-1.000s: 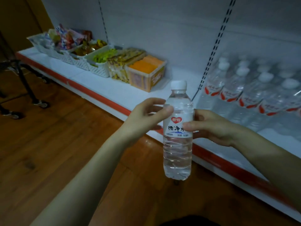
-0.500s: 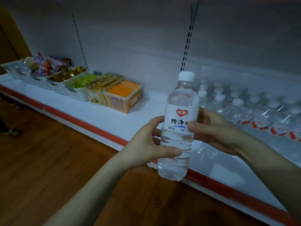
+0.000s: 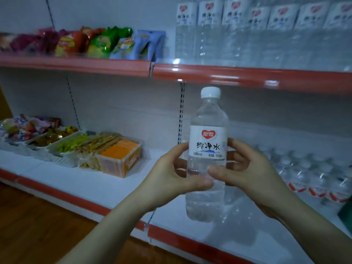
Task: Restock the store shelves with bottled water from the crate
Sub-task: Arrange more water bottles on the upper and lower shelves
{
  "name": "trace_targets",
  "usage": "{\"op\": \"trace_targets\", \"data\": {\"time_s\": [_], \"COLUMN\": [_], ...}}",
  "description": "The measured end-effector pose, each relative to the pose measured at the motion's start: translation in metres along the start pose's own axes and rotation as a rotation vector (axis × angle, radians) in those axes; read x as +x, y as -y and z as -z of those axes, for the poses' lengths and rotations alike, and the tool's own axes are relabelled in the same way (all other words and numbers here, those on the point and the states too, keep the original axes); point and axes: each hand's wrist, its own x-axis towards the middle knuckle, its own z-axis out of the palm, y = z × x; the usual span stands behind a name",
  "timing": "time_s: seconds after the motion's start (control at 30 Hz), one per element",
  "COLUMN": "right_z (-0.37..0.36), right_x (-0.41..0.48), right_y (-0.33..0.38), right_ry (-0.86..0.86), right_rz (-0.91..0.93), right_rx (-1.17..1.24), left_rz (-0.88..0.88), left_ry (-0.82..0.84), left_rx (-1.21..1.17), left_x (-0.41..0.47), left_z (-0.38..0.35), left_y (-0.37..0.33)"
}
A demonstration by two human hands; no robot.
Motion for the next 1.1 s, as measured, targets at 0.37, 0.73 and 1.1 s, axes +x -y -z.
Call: {"op": "trace_targets", "data": {"time_s": [0.37, 0.73, 1.1], "right_z": [0.068, 0.136, 0.167], "right_x": [0.02, 0.096, 0.181], "right_y": [0.099, 0.193, 0.182], "right_ry": [-0.179, -0.132, -0.214], "right_rz": [0.231, 0.179, 0.136], "right_rx": [-0.027, -0.302, -0.246], "left_rz": [-0.24, -0.409, -0.478], "left_ry": [-0.052, -0.117, -0.053], "left_rx": [-0.101, 0.005, 0.279], "left_x": [0.071, 0.159, 0.255], "left_z": [-0.037, -0.04, -0.038], "left_y": [-0.096, -0.195, -0.194]}}
